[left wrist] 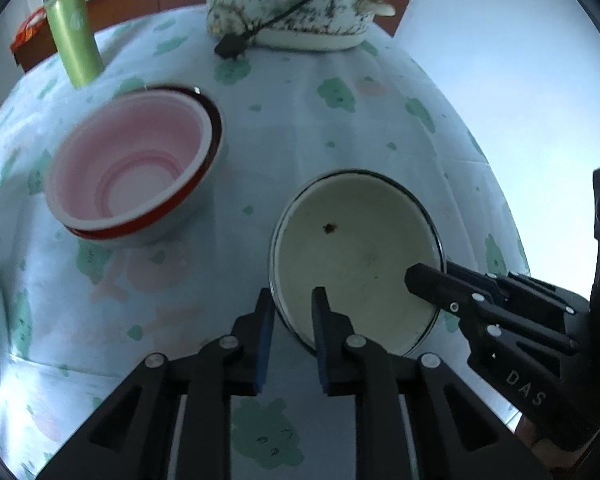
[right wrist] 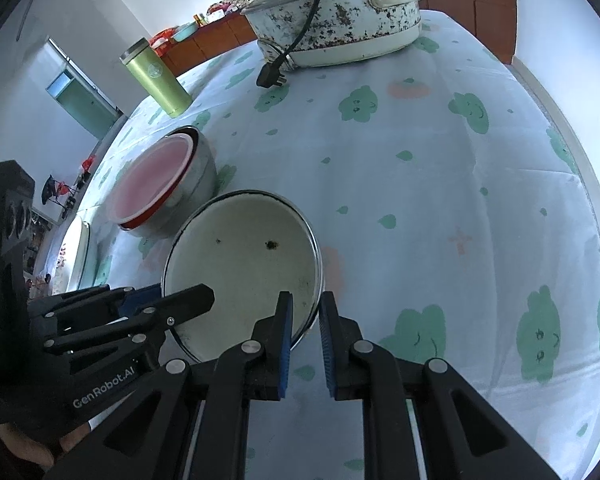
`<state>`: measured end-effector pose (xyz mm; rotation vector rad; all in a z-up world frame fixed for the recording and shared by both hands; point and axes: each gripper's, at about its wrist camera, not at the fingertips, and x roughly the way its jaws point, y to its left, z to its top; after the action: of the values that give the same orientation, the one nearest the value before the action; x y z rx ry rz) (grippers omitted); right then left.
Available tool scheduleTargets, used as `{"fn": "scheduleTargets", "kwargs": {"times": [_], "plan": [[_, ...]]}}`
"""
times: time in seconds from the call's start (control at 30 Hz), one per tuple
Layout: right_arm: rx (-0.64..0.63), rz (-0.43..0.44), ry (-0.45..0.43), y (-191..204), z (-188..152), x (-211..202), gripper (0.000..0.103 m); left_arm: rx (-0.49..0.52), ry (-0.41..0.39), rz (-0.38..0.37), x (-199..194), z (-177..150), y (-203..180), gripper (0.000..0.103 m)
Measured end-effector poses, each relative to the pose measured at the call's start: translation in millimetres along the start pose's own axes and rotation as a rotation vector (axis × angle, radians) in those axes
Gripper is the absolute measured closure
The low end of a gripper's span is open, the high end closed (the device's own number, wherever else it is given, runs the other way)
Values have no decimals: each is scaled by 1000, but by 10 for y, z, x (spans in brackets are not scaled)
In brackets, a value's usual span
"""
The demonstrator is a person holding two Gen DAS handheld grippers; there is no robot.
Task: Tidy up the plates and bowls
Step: 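Carry the white enamel bowl over the pink basin and lower it inside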
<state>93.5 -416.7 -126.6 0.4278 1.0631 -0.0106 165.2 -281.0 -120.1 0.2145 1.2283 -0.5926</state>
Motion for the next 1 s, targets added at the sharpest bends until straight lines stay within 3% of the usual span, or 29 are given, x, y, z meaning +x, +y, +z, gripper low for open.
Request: {"fn": "scheduleTargets", "kwargs": {"times": [0.57, 1.0], "plan": [[-101, 52, -56, 674, 88, -205, 88, -28, -118, 55, -544, -181, 447, 87], [-178, 92, -110, 1168, 437, -171, 88, -91, -212, 105, -773, 23, 890, 87]]}}
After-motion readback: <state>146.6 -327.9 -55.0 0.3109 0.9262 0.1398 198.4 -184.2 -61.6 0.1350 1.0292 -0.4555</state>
